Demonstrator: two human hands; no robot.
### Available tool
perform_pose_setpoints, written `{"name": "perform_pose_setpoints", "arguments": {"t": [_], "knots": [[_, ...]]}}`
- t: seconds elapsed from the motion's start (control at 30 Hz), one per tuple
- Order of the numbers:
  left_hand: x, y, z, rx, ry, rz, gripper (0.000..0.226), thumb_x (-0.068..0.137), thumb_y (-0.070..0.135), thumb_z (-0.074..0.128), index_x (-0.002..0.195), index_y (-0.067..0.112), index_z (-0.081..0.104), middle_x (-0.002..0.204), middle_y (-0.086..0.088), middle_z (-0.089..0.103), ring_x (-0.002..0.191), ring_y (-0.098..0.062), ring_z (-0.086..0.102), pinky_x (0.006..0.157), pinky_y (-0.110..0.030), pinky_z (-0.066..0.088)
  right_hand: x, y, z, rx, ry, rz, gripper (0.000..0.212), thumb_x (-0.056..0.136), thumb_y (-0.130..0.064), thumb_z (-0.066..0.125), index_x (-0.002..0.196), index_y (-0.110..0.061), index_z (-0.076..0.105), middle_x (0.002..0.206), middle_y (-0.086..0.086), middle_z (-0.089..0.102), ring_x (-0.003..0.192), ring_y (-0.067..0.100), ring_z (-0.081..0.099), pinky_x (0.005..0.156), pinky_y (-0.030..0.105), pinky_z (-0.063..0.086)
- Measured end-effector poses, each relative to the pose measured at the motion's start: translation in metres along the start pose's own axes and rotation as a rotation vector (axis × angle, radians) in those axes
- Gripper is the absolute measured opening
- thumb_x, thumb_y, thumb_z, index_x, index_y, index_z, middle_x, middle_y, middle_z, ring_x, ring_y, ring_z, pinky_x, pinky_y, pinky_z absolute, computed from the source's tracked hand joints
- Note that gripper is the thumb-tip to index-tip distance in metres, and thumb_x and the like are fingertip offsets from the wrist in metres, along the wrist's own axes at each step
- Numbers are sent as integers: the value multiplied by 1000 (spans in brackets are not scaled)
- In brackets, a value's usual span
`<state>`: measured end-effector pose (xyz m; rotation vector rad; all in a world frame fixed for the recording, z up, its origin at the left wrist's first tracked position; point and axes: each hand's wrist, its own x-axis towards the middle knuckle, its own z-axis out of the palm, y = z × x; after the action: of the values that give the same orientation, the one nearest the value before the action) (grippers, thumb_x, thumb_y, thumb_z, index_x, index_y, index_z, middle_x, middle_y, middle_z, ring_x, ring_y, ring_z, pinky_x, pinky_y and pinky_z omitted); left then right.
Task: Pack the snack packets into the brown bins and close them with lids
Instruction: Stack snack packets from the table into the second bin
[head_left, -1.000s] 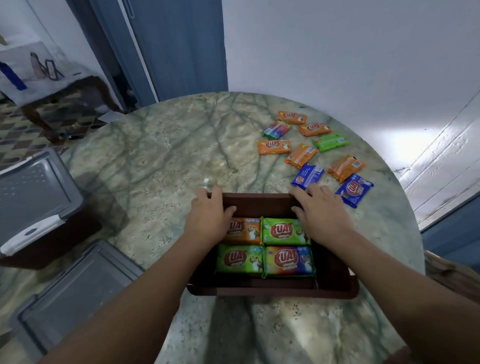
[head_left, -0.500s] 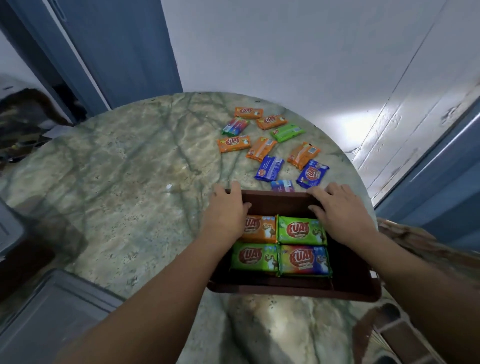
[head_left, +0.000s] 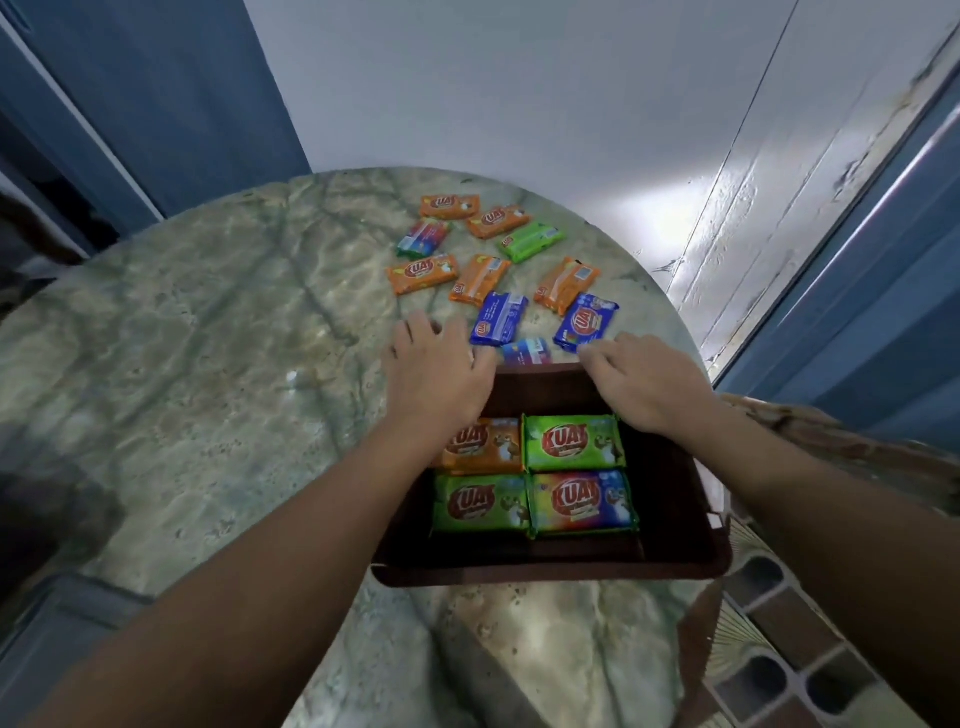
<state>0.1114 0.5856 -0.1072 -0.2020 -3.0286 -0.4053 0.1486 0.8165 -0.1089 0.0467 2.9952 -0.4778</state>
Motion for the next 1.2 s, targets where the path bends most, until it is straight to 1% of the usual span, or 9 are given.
{"name": "perform_pose_setpoints", "arguments": {"t": [0.2, 0.33, 0.47, 0.57, 0.7, 0.77, 0.97, 1.07, 1.2], "knots": [[71, 38, 8, 78, -289, 327, 19, 99, 20, 51, 110, 24, 66, 114, -7, 59, 99, -25, 56, 75, -38, 44, 45, 3, -11, 297, -144, 104, 34, 107, -34, 47, 108, -9, 70, 108, 11, 64, 102, 28, 58, 82, 34, 40], [99, 56, 19, 329, -419, 410, 35, 95, 7, 60, 124, 26, 63, 122, -7, 60, 108, -27, 59, 72, -34, 41, 75, 16, -9, 349, -298, 146, 22, 104, -21, 56, 120, -18, 71, 119, 9, 59, 110, 23, 53, 87, 26, 36], [114, 59, 44, 404, -555, 563, 59, 95, 5, 59, 146, 34, 49, 137, -9, 48, 126, -33, 46, 85, -42, 46, 106, 34, 5, 178, -368, 115, 40, 102, -17, 58, 141, -23, 59, 147, 12, 49, 132, 30, 48, 101, 29, 40], [117, 58, 61, 476, -558, 713, 55, 100, 14, 53, 150, 34, 44, 143, -12, 39, 133, -35, 37, 94, -46, 42, 124, 45, 22, -21, -368, 63, 64, 94, -11, 60, 153, -30, 44, 153, 17, 42, 133, 36, 46, 107, 38, 44], [121, 52, 75, 513, -519, 777, 47, 101, 17, 53, 145, 33, 51, 143, -9, 41, 129, -31, 38, 93, -44, 42, 136, 57, 37, -311, -426, -46, 100, 88, -15, 61, 162, -43, 0, 171, 10, 5, 154, 42, 9, 121, 54, 28], [123, 51, 77, 563, -504, 756, 47, 99, 17, 57, 144, 30, 50, 143, -10, 40, 131, -32, 37, 96, -45, 42, 137, 61, 41, -344, -485, -60, 103, 90, -15, 63, 162, -41, -6, 171, 9, -3, 153, 43, 13, 119, 56, 31], [128, 40, 69, 666, -593, 526, 46, 96, 35, 64, 137, 16, 56, 144, -15, 39, 129, -33, 37, 100, -47, 42, 140, 50, 30, -557, -278, -191, 92, 92, -19, 70, 162, -35, 13, 150, 14, 40, 133, 34, 43, 99, 47, 46], [128, 35, 71, 589, -634, 481, 59, 90, 43, 70, 140, 20, 49, 142, -14, 39, 129, -33, 37, 101, -48, 39, 145, 45, 30, -601, -289, -177, 68, 92, -20, 70, 151, -34, 40, 139, 11, 44, 128, 32, 44, 96, 44, 46], [128, 34, 77, 473, -647, 467, 56, 90, 35, 71, 138, 20, 47, 139, -15, 44, 128, -34, 41, 97, -48, 41, 147, 42, 27, -647, -254, -232, 62, 89, -31, 73, 146, -28, 46, 143, 12, 40, 131, 33, 42, 103, 47, 44]]}}
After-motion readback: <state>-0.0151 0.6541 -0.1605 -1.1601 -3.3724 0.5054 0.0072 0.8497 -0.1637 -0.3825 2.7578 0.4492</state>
